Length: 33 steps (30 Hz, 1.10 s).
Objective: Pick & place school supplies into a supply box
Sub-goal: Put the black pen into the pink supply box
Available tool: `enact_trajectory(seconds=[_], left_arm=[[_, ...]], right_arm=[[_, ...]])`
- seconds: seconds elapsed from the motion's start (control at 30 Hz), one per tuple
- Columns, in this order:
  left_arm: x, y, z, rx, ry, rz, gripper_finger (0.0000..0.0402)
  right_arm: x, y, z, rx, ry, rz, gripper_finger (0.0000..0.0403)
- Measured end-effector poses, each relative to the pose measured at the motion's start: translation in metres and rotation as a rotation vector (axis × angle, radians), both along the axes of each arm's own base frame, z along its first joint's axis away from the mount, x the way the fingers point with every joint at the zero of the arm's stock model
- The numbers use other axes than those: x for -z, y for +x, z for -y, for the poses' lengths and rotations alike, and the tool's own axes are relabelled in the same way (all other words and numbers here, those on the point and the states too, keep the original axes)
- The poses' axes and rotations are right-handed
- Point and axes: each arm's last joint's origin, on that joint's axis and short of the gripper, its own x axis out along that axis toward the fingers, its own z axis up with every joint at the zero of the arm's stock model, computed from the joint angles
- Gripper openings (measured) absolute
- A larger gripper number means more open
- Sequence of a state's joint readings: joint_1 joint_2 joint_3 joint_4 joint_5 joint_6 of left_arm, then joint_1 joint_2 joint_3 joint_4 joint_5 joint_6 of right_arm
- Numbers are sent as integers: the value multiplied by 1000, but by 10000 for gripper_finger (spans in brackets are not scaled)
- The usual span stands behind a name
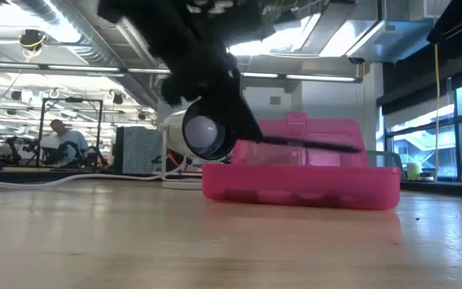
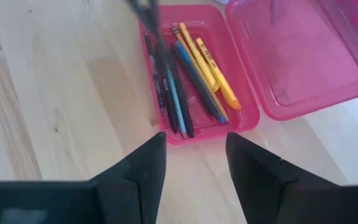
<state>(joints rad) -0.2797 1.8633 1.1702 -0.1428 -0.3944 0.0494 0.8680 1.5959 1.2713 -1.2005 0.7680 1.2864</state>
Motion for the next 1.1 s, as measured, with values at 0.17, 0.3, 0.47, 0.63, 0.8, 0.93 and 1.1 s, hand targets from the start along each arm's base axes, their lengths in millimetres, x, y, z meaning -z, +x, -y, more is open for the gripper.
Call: enact_trajectory(seconds=[0.17, 0.3, 0.47, 0.63, 0.8, 0.93, 1.1], left_arm=[[2, 6, -27, 2, -73, -35, 22], [4, 6, -39, -6, -107, -60, 22], [5, 6, -44, -7, -130, -74, 22], [21, 10, -44, -29, -163, -108, 22], [37, 13, -44, -45, -167, -131, 27], [39, 14, -44, -43, -169, -131, 35], [39, 14, -44, -55, -180, -127, 52]], right_arm=[[0, 0, 0, -3, -2, -2, 172], [0, -1, 1, -3, -11, -9, 172], [0, -2, 2, -3, -29, -25, 172], [0, -3, 4, 2, -40, -35, 172], [0, -3, 4, 2, -38, -37, 172], [0, -4, 4, 2, -38, -42, 172], [0, -4, 4, 2, -37, -44, 172]])
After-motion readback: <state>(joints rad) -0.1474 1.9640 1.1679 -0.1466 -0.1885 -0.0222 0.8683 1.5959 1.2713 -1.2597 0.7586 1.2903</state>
